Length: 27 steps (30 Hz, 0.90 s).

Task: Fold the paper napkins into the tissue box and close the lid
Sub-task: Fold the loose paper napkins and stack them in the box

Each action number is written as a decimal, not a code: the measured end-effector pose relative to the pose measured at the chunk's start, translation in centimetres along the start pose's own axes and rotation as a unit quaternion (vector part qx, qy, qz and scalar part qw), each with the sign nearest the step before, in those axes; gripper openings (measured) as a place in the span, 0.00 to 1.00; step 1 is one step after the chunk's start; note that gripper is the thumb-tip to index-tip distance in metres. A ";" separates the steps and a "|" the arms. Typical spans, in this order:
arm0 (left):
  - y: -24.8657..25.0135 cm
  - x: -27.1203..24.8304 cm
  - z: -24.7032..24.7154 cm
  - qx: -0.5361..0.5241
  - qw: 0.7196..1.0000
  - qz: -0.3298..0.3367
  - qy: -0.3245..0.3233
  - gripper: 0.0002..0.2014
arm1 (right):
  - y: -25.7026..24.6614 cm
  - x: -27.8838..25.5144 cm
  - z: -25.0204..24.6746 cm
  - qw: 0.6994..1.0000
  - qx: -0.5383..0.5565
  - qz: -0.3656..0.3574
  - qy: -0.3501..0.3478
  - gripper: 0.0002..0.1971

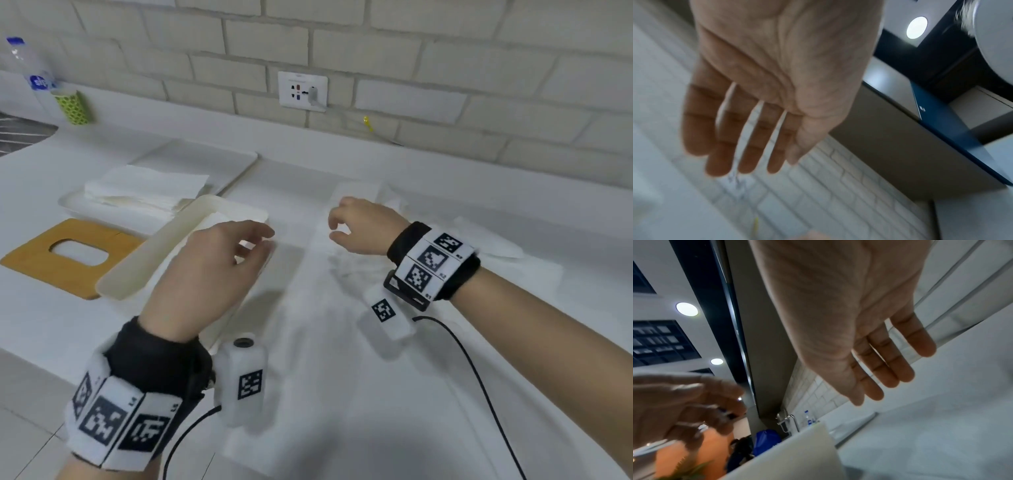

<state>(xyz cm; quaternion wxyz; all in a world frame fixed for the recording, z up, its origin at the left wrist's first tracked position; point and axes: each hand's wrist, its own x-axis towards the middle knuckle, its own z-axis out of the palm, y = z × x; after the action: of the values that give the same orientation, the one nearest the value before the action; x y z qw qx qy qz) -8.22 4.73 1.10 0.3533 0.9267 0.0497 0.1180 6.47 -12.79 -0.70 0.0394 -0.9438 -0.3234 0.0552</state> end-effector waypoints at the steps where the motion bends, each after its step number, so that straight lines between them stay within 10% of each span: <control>1: 0.5 0.3 1.4 -0.016 1.000 0.016 -0.003 0.09 | 1.0 -1.4 0.5 1.000 -0.016 0.018 -0.013 0.12; 8: 2.4 3.2 10.4 0.061 0.980 0.073 -0.176 0.13 | 4.0 -7.0 5.3 0.977 -0.079 0.086 -0.177 0.25; 15: 3.2 4.7 13.4 0.160 0.926 0.096 -0.329 0.25 | 2.9 -7.3 6.4 0.981 -0.110 0.061 -0.148 0.17; 22: 2.3 6.0 14.3 0.167 0.921 0.104 -0.337 0.32 | 3.9 -7.4 5.7 0.984 -0.045 0.099 -0.139 0.06; 27: 1.5 7.0 15.2 0.108 0.938 0.134 -0.302 0.27 | 5.1 -8.9 3.8 0.993 0.057 0.100 -0.009 0.04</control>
<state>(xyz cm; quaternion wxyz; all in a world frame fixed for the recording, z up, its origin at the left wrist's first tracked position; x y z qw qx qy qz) 2.39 -4.96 -7.56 0.2304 0.9494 -0.1717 -0.1272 2.11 -22.14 -4.36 0.0842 -0.9672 -0.2240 0.0857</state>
